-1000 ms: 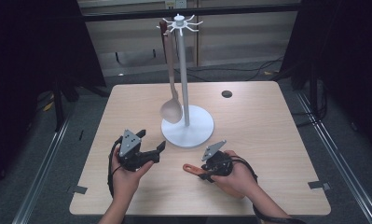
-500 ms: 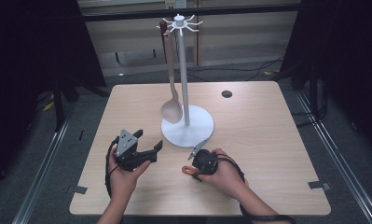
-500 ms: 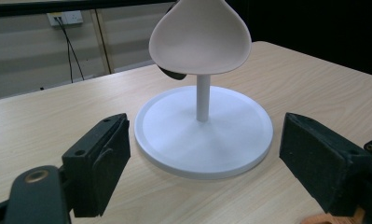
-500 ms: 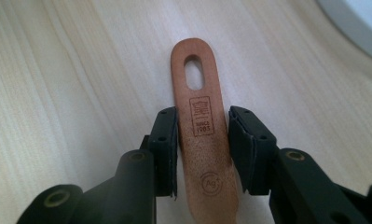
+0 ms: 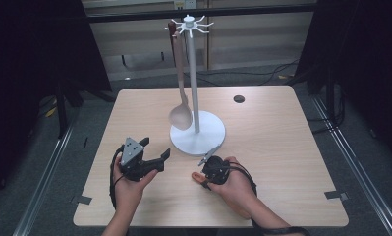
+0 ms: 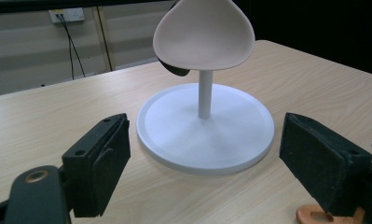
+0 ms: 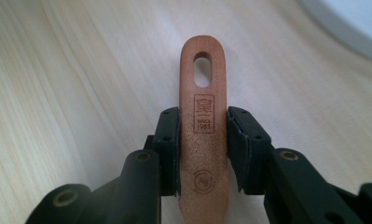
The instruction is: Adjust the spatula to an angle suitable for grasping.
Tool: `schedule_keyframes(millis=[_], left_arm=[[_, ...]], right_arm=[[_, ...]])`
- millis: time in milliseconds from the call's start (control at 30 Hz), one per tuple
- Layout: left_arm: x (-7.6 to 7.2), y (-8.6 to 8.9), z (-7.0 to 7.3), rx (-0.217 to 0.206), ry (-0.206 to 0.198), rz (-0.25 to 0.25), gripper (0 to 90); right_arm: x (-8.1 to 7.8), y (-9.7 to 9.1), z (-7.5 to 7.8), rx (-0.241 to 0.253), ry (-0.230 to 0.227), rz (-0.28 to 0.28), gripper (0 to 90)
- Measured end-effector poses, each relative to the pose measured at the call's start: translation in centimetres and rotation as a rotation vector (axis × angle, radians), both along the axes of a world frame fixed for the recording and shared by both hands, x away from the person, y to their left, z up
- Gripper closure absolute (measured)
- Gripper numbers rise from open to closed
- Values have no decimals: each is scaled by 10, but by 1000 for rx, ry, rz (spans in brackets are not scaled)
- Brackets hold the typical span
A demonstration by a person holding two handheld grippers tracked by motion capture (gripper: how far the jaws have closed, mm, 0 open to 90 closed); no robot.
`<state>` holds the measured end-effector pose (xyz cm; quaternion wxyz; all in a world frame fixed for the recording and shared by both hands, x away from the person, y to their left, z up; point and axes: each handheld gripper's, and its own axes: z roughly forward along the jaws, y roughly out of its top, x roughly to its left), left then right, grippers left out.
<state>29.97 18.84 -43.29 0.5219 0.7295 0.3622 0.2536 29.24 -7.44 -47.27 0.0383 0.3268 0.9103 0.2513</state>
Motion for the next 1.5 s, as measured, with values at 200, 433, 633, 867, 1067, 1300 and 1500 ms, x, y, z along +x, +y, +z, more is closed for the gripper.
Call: schedule_keyframes(millis=[200, 433, 633, 867, 1067, 1300, 1500], left_arm=[[-1, -9, -5, 19, 23, -26, 164], [-6, -27, -10, 9, 58, -106, 171], [-13, -48, -15, -20, 115, -188, 173], [-20, -76, -15, -116, 186, -303, 211], [-21, -96, -18, -142, 212, -348, 361], [-20, -100, -13, -166, 169, -309, 556], [-20, -97, -5, -181, 140, -293, 633]], right_arm=[[3, -19, 26, 160, -84, -77, 668], [-1, -38, 43, 309, -183, -161, 668], [-4, -48, 51, 401, -252, -229, 667], [-9, -50, 61, 476, -329, -280, 667], [-15, -49, 69, 538, -362, -303, 667], [-19, -45, 72, 564, -393, -310, 667], [-22, -41, 73, 581, -390, -324, 667]])
